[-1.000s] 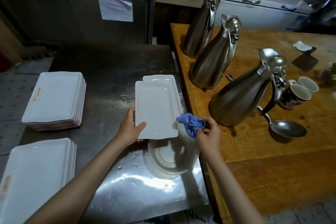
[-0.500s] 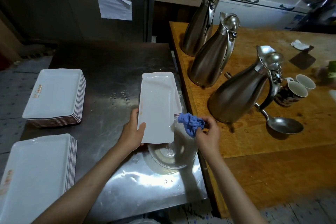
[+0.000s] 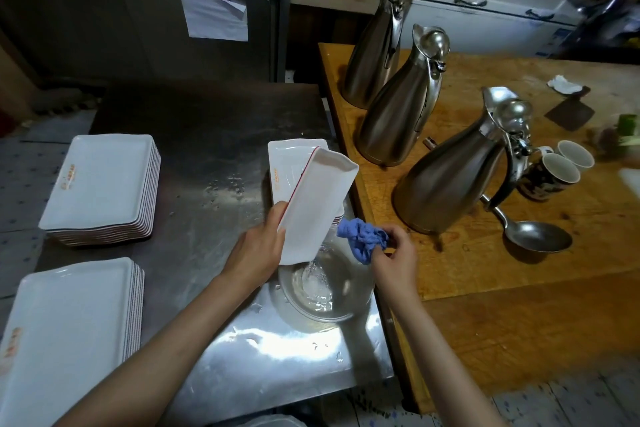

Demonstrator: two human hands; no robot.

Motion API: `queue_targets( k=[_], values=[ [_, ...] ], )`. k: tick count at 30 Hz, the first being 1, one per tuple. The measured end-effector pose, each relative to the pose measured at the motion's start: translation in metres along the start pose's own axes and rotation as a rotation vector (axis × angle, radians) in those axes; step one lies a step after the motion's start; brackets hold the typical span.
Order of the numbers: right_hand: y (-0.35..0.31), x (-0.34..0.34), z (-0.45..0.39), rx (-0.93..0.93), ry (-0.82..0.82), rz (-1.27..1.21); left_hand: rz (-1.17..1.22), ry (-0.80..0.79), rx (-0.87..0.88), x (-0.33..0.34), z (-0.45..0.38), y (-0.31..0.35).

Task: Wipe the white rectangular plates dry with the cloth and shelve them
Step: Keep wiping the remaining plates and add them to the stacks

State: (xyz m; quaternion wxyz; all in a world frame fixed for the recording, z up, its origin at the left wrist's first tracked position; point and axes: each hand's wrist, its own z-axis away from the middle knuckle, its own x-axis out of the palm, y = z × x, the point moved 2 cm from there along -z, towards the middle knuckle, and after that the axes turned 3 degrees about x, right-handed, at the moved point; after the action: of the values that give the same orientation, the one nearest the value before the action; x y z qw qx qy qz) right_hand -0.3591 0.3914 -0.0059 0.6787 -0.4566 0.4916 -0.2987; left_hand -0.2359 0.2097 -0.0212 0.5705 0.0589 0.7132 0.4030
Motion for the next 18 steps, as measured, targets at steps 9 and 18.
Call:
queue_targets(
  k=[9, 18],
  values=[
    [0.000, 0.001, 0.002, 0.012, -0.022, -0.001, -0.168, -0.052, 0.095, 0.000, -0.002, 0.007],
    [0.006, 0.006, 0.006, -0.034, -0.040, 0.045, 0.448, -0.025, -0.229, 0.005, -0.004, -0.004]
  ],
)
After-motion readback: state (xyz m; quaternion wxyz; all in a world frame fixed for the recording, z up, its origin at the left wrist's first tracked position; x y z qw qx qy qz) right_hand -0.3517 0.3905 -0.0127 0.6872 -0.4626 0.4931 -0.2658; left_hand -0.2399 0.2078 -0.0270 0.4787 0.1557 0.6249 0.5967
